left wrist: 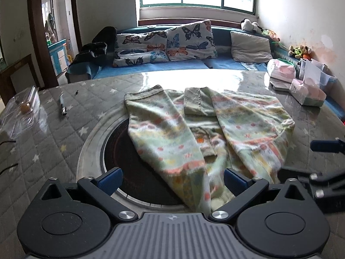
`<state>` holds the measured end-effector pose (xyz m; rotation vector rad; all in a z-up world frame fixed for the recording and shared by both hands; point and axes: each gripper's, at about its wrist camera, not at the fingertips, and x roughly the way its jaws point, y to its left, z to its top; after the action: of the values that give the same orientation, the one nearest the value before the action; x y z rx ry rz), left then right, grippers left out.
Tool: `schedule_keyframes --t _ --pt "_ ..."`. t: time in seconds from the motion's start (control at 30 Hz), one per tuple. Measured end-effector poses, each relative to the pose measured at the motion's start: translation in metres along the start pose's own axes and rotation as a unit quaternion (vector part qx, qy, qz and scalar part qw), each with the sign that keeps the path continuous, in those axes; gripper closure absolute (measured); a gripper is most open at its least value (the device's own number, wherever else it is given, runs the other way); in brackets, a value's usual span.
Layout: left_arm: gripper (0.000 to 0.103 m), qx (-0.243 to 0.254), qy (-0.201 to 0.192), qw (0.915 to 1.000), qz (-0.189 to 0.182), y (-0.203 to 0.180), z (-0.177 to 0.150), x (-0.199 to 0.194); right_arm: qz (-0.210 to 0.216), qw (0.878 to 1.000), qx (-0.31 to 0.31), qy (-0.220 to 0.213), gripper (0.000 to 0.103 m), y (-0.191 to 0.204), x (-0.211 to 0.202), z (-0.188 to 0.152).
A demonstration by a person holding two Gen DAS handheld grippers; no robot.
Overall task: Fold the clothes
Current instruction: 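Grasp the shirt edge with the right gripper and lift it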
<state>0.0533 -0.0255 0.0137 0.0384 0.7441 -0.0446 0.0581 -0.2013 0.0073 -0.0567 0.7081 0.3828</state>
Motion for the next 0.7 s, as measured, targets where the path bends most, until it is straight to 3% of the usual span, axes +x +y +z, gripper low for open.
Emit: schedule_keyframes --t 0.43,0.63,0.7 --pt "0.037 0.006 0.028 0.9994 -0.019 -0.005 0.028 0.052 0.002 1.000 -0.004 0.009 0.032 -0.032 0.078 0.071" --pt "0.039 0.002 0.038 0.9990 -0.022 -0.002 0.035 0.070 0.010 1.000 -0.006 0.017 0.042 -0.040 0.130 0.104" --pt "0.039 -0.001 0.042 0.9988 -0.023 -0.001 0.035 0.074 0.016 1.000 -0.004 0.025 0.051 -0.044 0.148 0.112"
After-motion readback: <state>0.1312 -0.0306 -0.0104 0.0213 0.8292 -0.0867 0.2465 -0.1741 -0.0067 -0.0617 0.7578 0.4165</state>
